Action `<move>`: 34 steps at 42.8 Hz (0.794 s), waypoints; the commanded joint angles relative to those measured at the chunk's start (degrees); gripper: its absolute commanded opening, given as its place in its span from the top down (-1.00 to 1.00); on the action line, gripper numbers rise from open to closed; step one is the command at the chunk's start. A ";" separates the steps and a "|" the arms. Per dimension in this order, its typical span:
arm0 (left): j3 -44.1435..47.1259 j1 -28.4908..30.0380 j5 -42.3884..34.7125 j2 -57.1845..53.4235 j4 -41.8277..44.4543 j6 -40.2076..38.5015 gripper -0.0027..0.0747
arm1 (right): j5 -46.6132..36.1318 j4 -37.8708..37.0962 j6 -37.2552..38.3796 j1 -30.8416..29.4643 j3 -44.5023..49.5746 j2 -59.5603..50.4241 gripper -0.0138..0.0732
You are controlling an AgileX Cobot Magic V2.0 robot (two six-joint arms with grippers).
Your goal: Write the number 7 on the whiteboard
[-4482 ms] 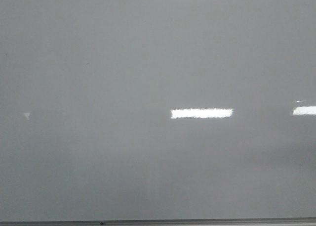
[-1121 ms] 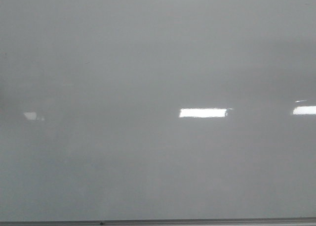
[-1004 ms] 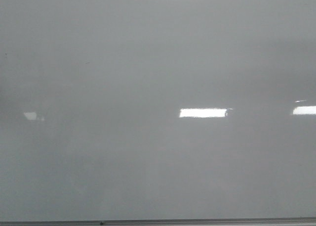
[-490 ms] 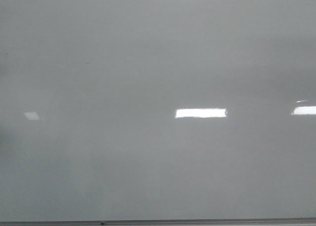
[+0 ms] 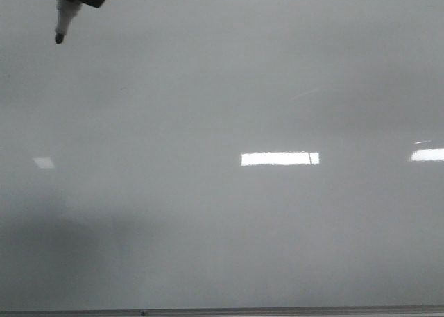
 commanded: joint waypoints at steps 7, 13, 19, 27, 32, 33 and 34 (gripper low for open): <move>-2.12 -11.78 0.32 -1.11 0.30 3.01 0.69 | 3.52 10.36 -16.32 11.67 -7.62 10.39 -0.80; -2.12 -14.96 0.19 -0.88 0.30 3.28 0.69 | 3.86 10.95 -18.12 18.54 -11.92 16.28 -0.80; -2.12 -14.95 0.19 -0.77 0.20 3.28 0.69 | 3.92 10.95 -18.70 24.54 -16.73 20.11 -0.80; -2.12 -14.95 0.19 -0.77 0.20 3.28 0.69 | 3.94 10.89 -18.90 29.43 -21.82 24.03 -0.80; -2.12 -14.95 0.19 -0.77 0.20 3.28 0.69 | 5.39 10.73 -18.90 30.67 -24.19 26.79 -0.80; -2.12 -14.95 0.19 -0.77 0.20 3.28 0.69 | 5.99 10.73 -18.90 30.68 -24.55 27.44 -0.80; -2.12 -14.95 0.19 -0.77 0.20 3.28 0.69 | 6.45 10.73 -18.90 30.68 -24.95 27.94 -0.80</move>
